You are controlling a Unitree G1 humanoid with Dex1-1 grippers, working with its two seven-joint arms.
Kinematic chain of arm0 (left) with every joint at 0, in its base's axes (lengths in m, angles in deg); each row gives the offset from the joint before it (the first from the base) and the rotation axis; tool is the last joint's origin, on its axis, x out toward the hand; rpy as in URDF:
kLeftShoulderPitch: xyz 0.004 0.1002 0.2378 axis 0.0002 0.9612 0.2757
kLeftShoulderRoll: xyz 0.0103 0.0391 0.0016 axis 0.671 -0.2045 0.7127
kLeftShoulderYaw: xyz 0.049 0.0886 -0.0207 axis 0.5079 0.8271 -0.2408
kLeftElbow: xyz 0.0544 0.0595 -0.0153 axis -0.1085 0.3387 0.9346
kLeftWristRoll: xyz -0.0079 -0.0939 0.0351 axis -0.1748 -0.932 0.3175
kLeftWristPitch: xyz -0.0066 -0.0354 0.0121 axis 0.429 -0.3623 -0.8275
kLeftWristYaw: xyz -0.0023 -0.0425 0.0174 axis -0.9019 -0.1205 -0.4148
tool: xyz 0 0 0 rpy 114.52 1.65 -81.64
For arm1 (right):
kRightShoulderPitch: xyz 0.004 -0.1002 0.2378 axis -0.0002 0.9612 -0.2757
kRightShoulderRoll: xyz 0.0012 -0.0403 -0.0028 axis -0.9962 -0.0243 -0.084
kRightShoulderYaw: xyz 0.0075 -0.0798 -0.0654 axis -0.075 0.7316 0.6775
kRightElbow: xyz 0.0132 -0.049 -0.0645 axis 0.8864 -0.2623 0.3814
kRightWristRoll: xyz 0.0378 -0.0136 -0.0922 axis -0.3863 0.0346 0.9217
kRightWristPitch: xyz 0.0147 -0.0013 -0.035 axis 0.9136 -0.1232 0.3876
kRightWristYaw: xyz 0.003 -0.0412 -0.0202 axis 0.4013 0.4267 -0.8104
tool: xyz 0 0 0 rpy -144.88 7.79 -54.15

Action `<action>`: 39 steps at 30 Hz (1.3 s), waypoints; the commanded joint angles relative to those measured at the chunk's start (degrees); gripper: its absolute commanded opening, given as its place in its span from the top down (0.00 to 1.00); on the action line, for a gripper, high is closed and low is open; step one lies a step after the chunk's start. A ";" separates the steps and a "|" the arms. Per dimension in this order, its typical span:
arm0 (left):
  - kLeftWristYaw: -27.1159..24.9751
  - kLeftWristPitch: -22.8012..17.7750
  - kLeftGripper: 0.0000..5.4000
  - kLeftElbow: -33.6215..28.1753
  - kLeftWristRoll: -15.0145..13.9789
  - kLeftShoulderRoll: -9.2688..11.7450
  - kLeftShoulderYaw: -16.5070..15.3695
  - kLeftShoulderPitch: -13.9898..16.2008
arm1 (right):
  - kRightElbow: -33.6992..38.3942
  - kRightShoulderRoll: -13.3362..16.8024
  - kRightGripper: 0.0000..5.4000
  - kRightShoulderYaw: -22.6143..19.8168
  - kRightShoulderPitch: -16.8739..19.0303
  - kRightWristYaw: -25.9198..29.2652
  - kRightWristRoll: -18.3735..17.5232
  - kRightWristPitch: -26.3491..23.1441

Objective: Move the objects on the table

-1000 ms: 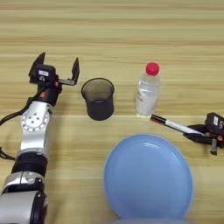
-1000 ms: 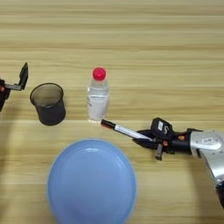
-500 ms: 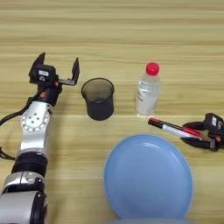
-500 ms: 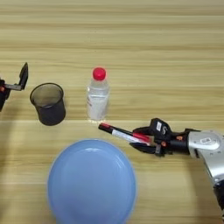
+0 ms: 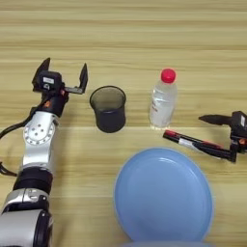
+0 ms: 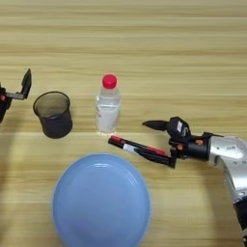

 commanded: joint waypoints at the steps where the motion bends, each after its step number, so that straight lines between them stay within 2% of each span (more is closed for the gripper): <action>1: -0.16 0.48 0.00 0.41 0.41 0.27 0.16 -0.97 | 3.70 -1.01 0.11 -1.84 -0.26 -1.32 -2.18 -1.81; 3: -0.16 0.49 0.00 0.42 0.40 0.27 0.16 -0.98 | 6.16 -2.04 0.07 -2.73 -0.64 -3.43 -3.02 -2.50; 6: -0.22 0.52 0.00 0.60 0.36 0.31 0.12 -1.05 | 10.07 -4.91 0.01 -4.75 -2.95 -10.69 -3.58 -4.20; 12: -0.22 0.62 0.00 0.73 0.35 0.28 0.09 -1.06 | 20.02 -7.86 0.01 -4.91 -4.03 -18.50 -3.89 -7.76; 21: -0.21 0.80 0.00 0.86 0.33 0.22 0.11 -1.06 | 28.00 -11.17 0.01 -4.19 -6.04 -25.98 -4.49 -12.53; 28: -0.25 0.91 0.00 0.96 0.27 0.21 0.10 -1.17 | 29.41 -13.89 0.01 -2.63 -8.22 -31.96 -2.85 -17.02; 39: -0.08 0.95 0.00 0.69 0.33 0.08 0.17 -1.04 | 24.02 -16.32 0.01 0.85 -11.00 -36.70 1.34 -22.57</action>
